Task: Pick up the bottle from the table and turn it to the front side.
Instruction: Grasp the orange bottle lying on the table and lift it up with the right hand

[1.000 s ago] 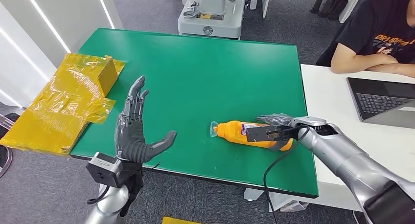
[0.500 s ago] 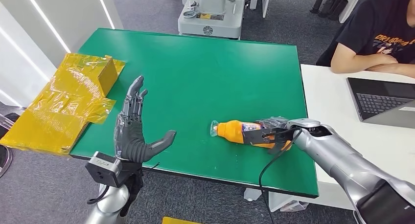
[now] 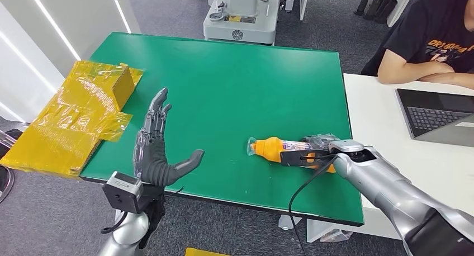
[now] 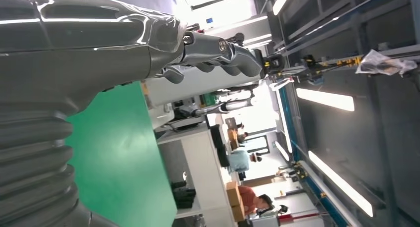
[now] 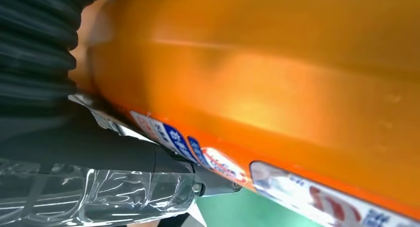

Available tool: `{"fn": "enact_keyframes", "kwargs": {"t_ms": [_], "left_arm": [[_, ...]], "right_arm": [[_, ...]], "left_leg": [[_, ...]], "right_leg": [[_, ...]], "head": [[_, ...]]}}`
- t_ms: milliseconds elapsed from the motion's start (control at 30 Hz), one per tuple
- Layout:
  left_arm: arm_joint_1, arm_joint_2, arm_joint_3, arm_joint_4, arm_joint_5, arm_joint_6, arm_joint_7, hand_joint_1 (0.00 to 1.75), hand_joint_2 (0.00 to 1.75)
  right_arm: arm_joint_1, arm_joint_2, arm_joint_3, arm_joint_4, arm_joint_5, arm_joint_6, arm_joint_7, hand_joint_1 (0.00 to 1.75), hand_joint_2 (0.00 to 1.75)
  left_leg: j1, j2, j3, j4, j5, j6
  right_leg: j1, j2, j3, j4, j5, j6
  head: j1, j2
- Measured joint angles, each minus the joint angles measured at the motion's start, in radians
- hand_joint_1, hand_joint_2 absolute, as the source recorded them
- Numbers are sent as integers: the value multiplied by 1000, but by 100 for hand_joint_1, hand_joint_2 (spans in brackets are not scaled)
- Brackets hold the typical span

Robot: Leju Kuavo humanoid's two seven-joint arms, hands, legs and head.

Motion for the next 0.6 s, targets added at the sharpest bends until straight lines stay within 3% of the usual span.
{"fn": "enact_keyframes", "kwargs": {"t_ms": [67, 133, 600], "left_arm": [[0, 0, 0, 0, -2, -3, 1, 0, 175], [0, 0, -1, 0, -4, -5, 4, 0, 175], [-1, 0, -1, 0, -7, -8, -5, 0, 175]], "right_arm": [[2, 0, 1, 1, 2, -7, 5, 106, 175], [4, 0, 1, 1, 3, -13, 8, 175, 175], [-1, 10, -1, 3, 10, -31, 0, 175, 175]], "left_leg": [[0, 0, 0, 0, 0, 0], [0, 0, 0, 0, 0, 0], [0, 0, 0, 0, 0, 0]], "right_leg": [[0, 0, 0, 0, 0, 0], [0, 0, 0, 0, 0, 0], [0, 0, 0, 0, 0, 0]], "head": [[0, 0], [0, 0], [0, 0]]}}
